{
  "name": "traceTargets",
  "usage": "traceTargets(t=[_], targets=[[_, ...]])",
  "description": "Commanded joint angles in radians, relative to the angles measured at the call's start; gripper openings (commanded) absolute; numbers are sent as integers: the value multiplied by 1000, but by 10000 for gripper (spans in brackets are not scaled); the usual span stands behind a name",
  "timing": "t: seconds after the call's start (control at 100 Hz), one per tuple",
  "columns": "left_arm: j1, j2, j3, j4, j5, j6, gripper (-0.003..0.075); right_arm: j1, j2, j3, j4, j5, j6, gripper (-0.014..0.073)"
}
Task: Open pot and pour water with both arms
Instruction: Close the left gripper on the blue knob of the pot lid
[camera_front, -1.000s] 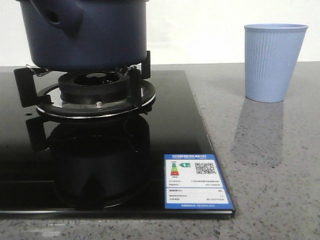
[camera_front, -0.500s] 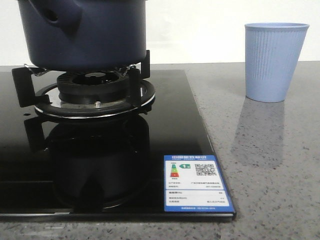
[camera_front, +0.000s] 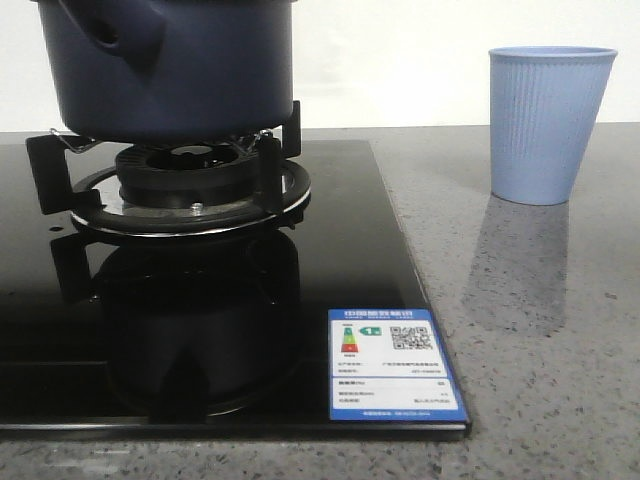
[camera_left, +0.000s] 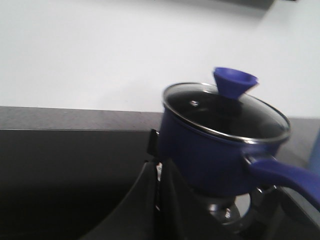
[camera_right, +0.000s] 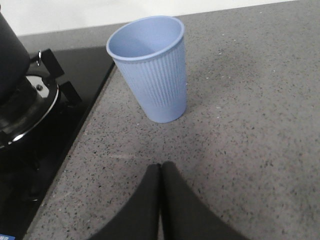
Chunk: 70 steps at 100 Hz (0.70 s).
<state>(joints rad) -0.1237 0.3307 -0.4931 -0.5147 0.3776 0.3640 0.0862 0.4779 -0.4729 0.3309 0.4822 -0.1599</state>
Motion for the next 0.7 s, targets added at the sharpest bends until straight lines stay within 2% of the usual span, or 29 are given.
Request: traceTargets(t=[0.0,0.14,0.19,0.24,0.31,0.38,0.45,0.5,0.55,0.69], targets=[[-47,55,-51,-11,-52,51,-17,-1,50,-69,-5,-49,-45,-56],[-94,121,-87,-13,-59,51,13,-1,63,-86,-3,-51,-70,-55],[-107,149,-101,-15,-72,51,66,-1,63,-86,-3,-47,-70,-47],[-117,175,-118,-15,-84,51,159,-1,63,-86,-3,-47,-70,-18],[-132,212,-142,-15,-100,51,305,-1,63,-86,-3,-47,-70,61],[-147,249,-169,-15,-106,53,450,-1,63,-86,-1,-47,-70,187],[-165,288,-194,-15,-115,53,536,-1,63,-86,1,-47,-70,336],[-179,318,-209,-18,-126,53,538,-1,63,-86,1,-47,-70,432],[-198,350,-224,-18,-137,53,525,-1,63,-86,3,-47,-70,474],[-262,447,-264,-18,-195,53,486,-1,63,-86,3,-47,-70,477]])
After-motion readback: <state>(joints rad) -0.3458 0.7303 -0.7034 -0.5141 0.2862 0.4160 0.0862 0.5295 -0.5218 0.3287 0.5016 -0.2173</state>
